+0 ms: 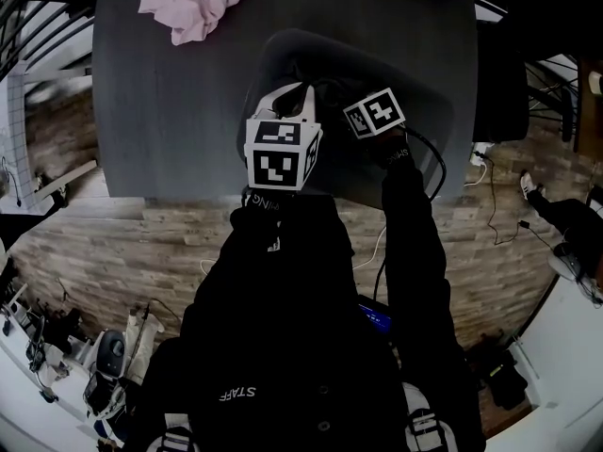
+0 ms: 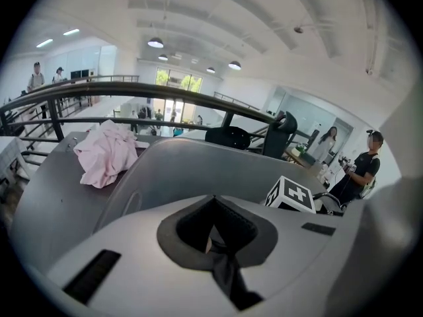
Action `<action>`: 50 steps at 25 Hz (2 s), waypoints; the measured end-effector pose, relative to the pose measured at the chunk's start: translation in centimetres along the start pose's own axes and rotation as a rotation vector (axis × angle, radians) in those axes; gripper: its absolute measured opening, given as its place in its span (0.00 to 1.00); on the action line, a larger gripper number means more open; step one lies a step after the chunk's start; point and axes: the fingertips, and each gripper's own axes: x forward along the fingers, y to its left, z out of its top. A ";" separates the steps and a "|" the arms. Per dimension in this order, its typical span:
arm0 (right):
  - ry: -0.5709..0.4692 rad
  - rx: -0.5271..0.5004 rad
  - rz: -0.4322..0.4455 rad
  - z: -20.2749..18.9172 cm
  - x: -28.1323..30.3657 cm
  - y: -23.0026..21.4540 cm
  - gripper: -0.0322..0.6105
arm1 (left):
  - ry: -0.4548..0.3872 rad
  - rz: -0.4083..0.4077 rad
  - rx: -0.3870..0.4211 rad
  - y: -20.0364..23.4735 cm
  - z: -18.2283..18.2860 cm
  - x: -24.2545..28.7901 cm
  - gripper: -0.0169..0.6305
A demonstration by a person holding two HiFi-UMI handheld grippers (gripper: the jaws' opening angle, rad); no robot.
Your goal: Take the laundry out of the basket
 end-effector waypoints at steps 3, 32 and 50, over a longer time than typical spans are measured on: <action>-0.024 -0.023 -0.011 0.2 -1.3 0.9 0.37 | -0.016 -0.004 0.006 -0.4 0.4 -0.7 0.03; -0.691 -0.181 -0.421 3.4 -25.5 13.0 0.35 | -0.400 0.021 0.064 -3.1 6.8 -16.2 0.03; -1.119 -0.098 -0.620 3.6 -39.1 19.9 0.35 | -0.628 0.032 0.139 -5.1 11.2 -25.1 0.03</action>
